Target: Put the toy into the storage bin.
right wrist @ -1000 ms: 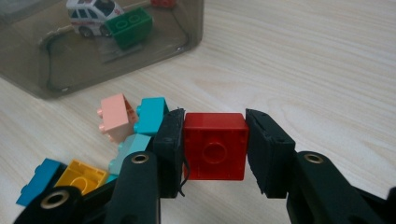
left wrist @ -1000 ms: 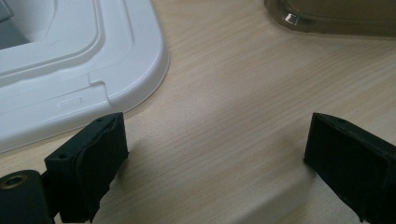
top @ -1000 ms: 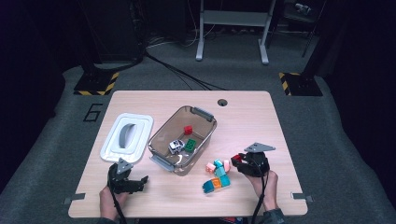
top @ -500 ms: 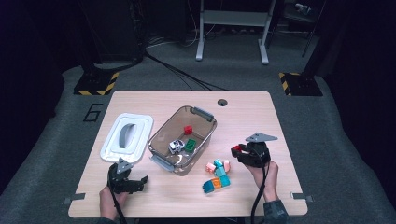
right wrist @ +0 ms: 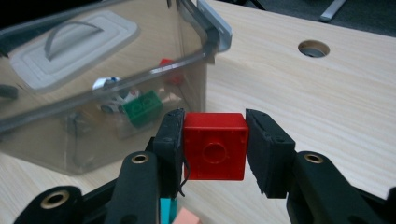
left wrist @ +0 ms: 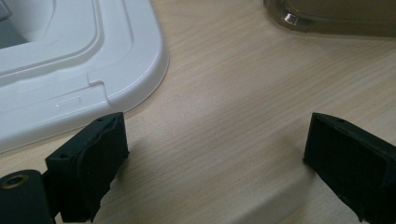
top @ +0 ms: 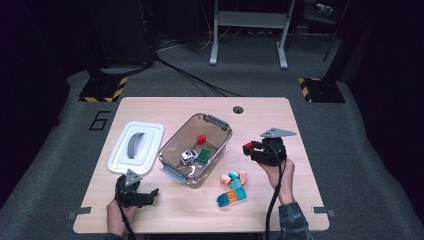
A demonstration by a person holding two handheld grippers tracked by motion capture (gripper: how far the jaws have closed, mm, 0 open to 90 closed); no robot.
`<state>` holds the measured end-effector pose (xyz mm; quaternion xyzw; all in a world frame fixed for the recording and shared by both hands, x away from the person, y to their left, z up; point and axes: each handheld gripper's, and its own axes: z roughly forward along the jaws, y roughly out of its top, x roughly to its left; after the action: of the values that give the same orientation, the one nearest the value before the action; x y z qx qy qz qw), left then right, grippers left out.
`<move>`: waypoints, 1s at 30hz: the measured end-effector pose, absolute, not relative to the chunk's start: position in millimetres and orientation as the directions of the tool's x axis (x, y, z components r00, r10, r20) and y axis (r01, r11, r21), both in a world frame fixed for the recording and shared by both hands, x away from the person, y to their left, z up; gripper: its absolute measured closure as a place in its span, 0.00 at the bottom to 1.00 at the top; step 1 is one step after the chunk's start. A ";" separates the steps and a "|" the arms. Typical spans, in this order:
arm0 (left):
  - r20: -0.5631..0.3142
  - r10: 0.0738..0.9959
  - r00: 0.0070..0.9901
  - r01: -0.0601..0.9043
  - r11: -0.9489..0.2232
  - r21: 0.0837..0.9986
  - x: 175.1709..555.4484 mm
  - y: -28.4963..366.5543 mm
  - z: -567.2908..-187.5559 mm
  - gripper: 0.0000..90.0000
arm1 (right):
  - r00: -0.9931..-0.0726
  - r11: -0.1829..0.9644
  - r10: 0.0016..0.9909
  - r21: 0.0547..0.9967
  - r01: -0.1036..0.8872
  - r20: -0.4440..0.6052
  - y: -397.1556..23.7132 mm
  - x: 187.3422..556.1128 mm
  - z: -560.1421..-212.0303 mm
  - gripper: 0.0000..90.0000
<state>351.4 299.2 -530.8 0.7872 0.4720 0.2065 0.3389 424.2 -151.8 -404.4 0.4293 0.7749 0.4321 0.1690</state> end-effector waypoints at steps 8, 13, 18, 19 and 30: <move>0.005 0.882 0.471 0.602 -0.325 0.730 351.6 299.2 -530.9 0.07 | -0.591 0.268 0.800 0.822 0.502 0.100 -140.2 437.0 -389.0 0.65; 0.008 0.880 0.475 0.601 -0.330 0.728 351.4 299.3 -530.4 0.07 | -0.610 0.276 0.786 0.829 0.487 0.096 -134.8 444.4 -380.6 0.66; 0.006 0.880 0.476 0.601 -0.330 0.728 351.5 299.4 -530.4 0.08 | -0.619 0.284 0.780 0.833 0.475 0.087 -127.3 450.2 -369.3 0.65; 0.009 0.882 0.471 0.597 -0.326 0.733 351.5 299.0 -530.9 0.08 | -0.626 0.286 0.775 0.835 0.470 0.087 -125.7 451.9 -367.8 0.66; 0.011 0.880 0.474 0.598 -0.331 0.730 351.2 299.1 -530.5 0.08 | -0.661 0.316 0.747 0.835 0.450 0.074 -99.8 468.6 -359.2 0.66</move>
<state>351.2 299.1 -530.5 0.7888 0.4685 0.2085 0.3389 468.6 -99.8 -359.2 0.3767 0.7941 0.4472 0.1658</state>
